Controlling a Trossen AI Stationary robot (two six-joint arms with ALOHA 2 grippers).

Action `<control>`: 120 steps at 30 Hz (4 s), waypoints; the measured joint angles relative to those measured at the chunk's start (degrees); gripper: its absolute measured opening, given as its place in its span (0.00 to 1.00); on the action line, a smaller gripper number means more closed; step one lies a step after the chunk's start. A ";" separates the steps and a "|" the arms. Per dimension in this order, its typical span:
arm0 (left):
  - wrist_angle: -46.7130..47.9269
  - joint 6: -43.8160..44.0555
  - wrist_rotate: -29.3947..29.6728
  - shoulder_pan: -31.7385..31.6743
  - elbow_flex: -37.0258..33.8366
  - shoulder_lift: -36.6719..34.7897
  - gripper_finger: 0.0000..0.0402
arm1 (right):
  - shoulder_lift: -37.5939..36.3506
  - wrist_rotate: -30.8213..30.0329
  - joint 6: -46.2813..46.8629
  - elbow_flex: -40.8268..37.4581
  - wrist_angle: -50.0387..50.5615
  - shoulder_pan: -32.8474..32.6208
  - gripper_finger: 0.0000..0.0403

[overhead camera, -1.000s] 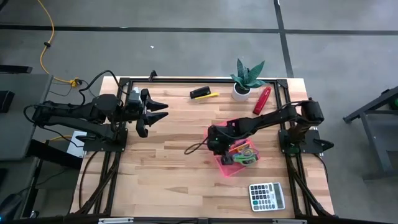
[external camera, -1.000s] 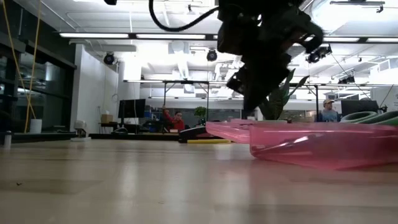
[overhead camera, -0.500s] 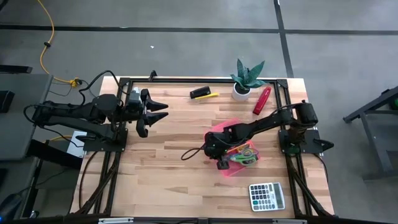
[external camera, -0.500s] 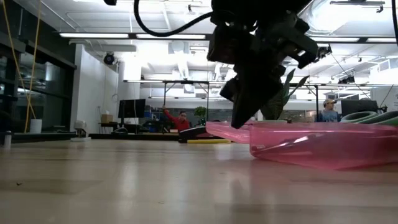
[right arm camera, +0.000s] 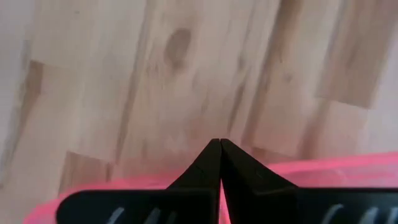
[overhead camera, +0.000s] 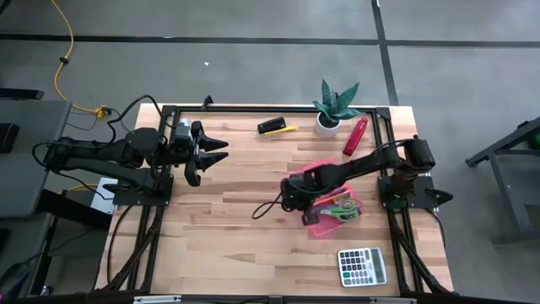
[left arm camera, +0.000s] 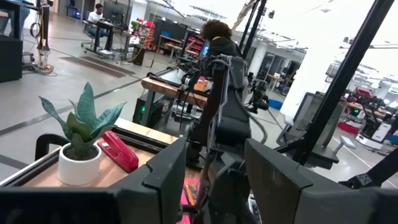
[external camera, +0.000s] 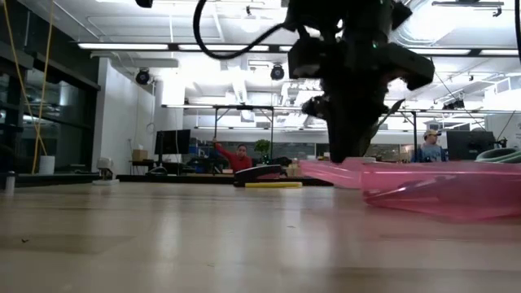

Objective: Pack school essentials
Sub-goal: Put the orange pencil into the pink supply box

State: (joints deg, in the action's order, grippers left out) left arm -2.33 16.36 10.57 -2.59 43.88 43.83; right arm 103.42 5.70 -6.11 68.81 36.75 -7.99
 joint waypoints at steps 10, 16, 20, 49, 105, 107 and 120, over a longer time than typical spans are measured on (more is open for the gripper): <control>1.53 -0.01 -0.04 0.02 0.00 0.00 0.38 | -5.63 -7.64 -0.06 1.11 16.13 2.21 0.00; 1.72 -0.01 -0.07 0.02 0.00 0.00 0.38 | -20.97 -6.39 6.41 -10.16 11.00 2.00 0.00; 1.70 0.00 0.24 0.02 0.00 0.00 0.38 | -27.98 -5.31 8.90 -16.44 7.12 -0.46 0.00; 1.64 0.04 0.59 0.02 0.00 0.02 0.38 | -17.86 -6.65 1.11 -19.40 -1.40 -2.32 0.23; 1.64 0.02 0.48 0.02 0.00 0.02 0.38 | -17.90 -6.53 5.64 -21.98 -6.74 -4.87 0.06; 1.66 0.02 0.46 0.02 0.00 0.02 0.38 | -18.26 -6.51 5.64 -21.98 -6.42 -4.87 0.02; 1.66 0.01 0.36 0.00 0.00 0.02 0.38 | -22.19 -5.40 -4.26 -21.96 -1.19 -5.73 0.01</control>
State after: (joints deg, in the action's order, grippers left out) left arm -0.67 16.37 10.93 -2.59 43.88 43.86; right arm 81.23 0.30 -10.37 46.85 35.56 -13.72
